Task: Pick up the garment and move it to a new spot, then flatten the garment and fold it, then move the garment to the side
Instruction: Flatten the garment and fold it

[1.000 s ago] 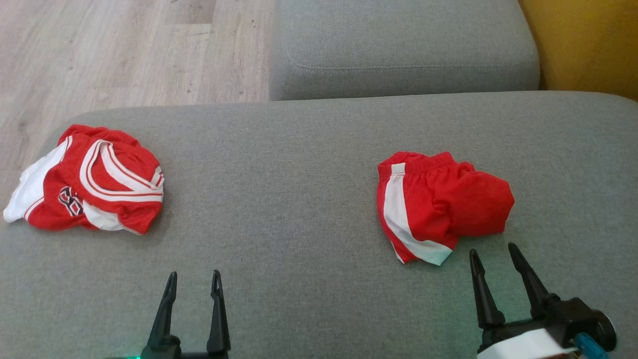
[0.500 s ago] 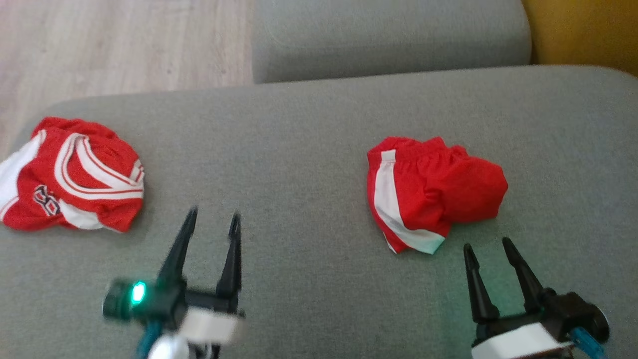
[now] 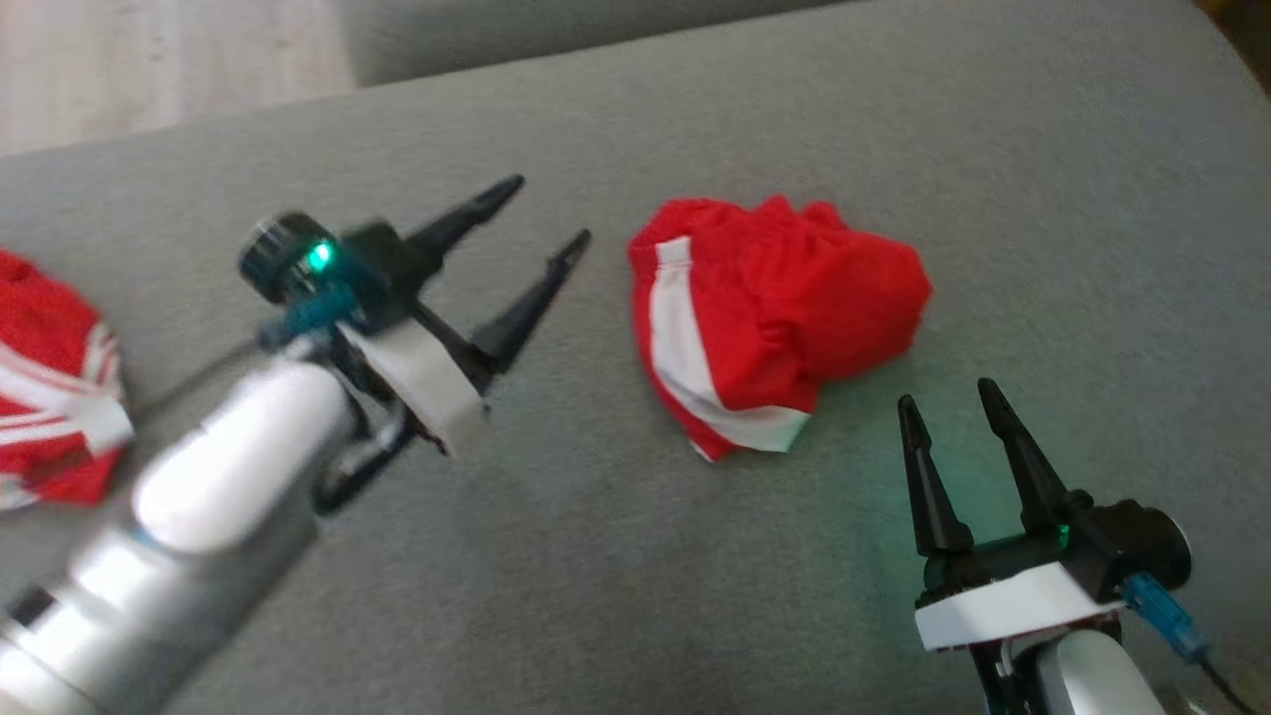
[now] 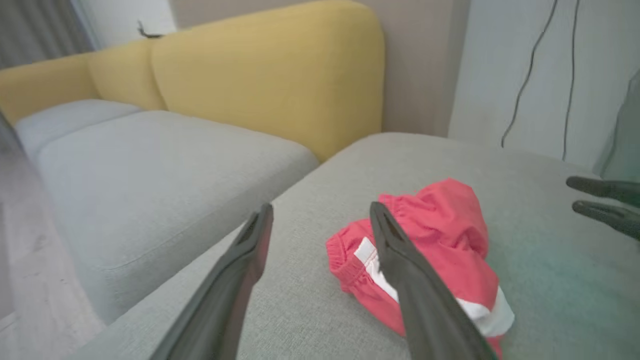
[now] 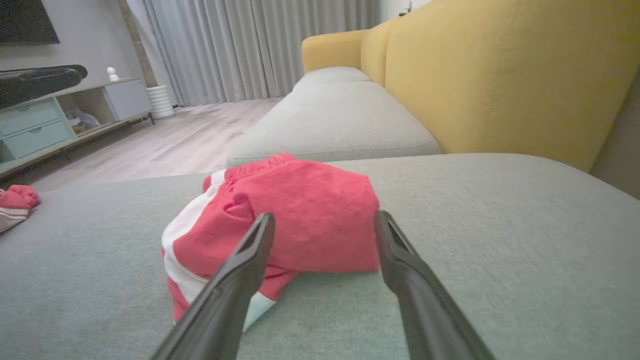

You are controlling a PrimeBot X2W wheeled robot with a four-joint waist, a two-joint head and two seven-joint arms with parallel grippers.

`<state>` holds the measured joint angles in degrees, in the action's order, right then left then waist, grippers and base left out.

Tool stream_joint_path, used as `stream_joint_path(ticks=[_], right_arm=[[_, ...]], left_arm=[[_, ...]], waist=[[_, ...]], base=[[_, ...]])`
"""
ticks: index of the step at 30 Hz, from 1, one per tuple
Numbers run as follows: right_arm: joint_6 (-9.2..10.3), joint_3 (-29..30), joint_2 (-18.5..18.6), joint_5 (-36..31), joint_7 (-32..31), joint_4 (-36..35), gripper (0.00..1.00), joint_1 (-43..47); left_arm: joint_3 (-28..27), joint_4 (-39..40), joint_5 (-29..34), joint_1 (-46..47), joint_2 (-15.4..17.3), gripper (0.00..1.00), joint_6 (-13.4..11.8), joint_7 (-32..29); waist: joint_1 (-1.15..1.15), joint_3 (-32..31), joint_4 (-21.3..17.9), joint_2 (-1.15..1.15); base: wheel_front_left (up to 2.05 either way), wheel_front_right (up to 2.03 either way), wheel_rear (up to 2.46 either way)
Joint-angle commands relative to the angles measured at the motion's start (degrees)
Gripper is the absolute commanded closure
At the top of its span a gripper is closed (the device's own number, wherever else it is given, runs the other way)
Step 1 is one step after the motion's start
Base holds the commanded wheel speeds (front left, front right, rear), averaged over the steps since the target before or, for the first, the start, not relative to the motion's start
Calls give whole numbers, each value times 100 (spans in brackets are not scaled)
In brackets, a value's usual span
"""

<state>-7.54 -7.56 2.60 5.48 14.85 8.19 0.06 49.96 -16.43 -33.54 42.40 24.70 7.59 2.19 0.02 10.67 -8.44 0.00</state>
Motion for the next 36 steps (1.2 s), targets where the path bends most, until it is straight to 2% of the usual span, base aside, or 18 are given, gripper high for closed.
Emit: stream_joint_path(ticks=[1, 5, 9, 11, 16, 20, 23, 32, 33, 34, 35, 36], right_arm=[[5, -161, 28, 45, 15, -196, 0, -211], [5, -228, 28, 133, 15, -214, 0, -319], [5, -268, 28, 228, 15, -230, 0, -387], [5, -296, 28, 274, 15, -235, 0, -413], [5, -392, 28, 394, 15, -264, 0, -482], [5, -394, 28, 460, 15, -275, 0, -491], [5, -376, 28, 501, 15, -285, 0, -493], [5, -363, 28, 592, 15, -266, 0, -528], [5, -363, 28, 600, 15, -259, 0, -529], [5, -366, 28, 607, 15, -253, 0, -531], [5, -371, 28, 616, 15, -250, 0, -532], [5, -375, 28, 624, 15, -247, 0, -534]], left_arm=[[3, 145, -198, 478, 334, 0, -12, -106], [1102, 95, -945, 1354, 791, 0, -11, -452], [1941, -26, -1518, 2024, 962, 0, -11, -609], [2155, -154, -1668, 2252, 998, 0, -11, -638], [2332, -393, -1815, 2401, 1007, 0, -10, -949], [2337, -274, -1905, 2229, 1074, 0, -10, -1325], [2338, -128, -1922, 2135, 1182, 0, -10, -1634], [2338, 43, -2024, 2052, 1373, 0, -10, -1959], [2339, 80, -2059, 2044, 1379, 4, -10, -1998], [2339, 124, -2115, 2031, 1385, 24, -10, -2044], [2339, 181, -2172, 2019, 1392, 55, -10, -2088], [2339, 237, -2215, 2013, 1402, 67, -10, -2128]], waist=[[-2, 251, -349, 0], [-2, 427, -702, 0], [-2, 576, -985, 0], [-2, 647, -1109, 0], [-2, 829, -1418, 0], [-2, 906, -1557, 0], [-2, 945, -1613, 0], [-2, 977, -1625, 0], [-2, 973, -1617, 0], [-2, 967, -1609, 0], [-2, 960, -1604, 0], [-2, 956, -1600, 0]], base=[[0, 0, 0], [0, 0, 0], [0, 0, 0], [0, 0, 0], [0, 0, 0], [0, 0, 0], [0, 0, 0], [0, 0, 0], [0, 0, 0], [0, 0, 0], [0, 0, 0], [0, 0, 0]])
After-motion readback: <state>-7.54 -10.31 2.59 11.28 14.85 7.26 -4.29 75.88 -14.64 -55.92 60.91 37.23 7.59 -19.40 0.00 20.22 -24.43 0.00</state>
